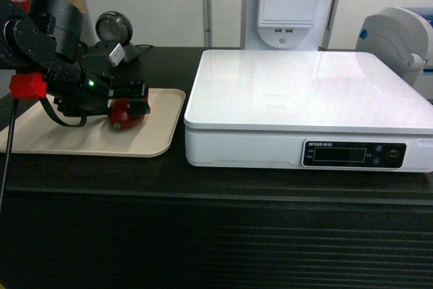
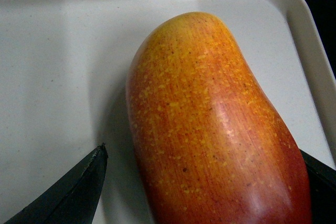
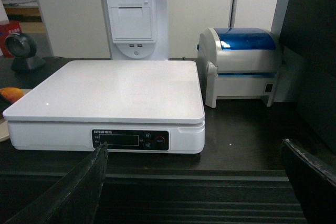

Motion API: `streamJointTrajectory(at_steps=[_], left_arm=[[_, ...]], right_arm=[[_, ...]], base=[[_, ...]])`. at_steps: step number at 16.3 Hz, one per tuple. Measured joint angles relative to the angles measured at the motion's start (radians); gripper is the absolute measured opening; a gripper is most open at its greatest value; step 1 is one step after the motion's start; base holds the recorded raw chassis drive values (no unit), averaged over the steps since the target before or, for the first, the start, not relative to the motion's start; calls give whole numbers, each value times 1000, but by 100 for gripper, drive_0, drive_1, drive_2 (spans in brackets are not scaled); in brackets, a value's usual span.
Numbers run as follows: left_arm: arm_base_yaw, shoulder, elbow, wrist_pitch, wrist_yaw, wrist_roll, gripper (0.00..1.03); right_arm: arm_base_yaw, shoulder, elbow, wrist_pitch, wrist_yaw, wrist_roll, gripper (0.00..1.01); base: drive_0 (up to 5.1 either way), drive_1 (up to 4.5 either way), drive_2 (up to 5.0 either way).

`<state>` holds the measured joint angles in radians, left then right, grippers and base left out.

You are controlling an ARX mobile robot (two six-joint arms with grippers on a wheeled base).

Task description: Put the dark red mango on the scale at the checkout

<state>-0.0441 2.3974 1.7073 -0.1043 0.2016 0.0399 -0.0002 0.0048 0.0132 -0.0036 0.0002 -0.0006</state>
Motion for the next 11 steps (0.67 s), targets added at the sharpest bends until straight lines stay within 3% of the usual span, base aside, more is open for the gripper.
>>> streamJointTrajectory(at_steps=[1, 3, 4, 8, 11], left_arm=[[0, 0, 0, -3, 3, 10, 93], [0, 0, 0, 0, 14, 17, 70], [0, -2, 0, 1, 17, 17, 65], [0, -103, -112, 81, 44, 12, 63], [-66, -343, -248, 245, 107, -45, 63]], right_arm=[[0, 0, 0, 0, 0, 0, 98], [0, 0, 0, 0, 0, 0, 98], [0, 0, 0, 0, 0, 0, 98], [0, 0, 0, 0, 0, 0, 98], [0, 0, 0, 0, 0, 0, 98]], base=[[0, 0, 0], [0, 0, 0], [0, 0, 0], [0, 0, 0], [0, 0, 0]])
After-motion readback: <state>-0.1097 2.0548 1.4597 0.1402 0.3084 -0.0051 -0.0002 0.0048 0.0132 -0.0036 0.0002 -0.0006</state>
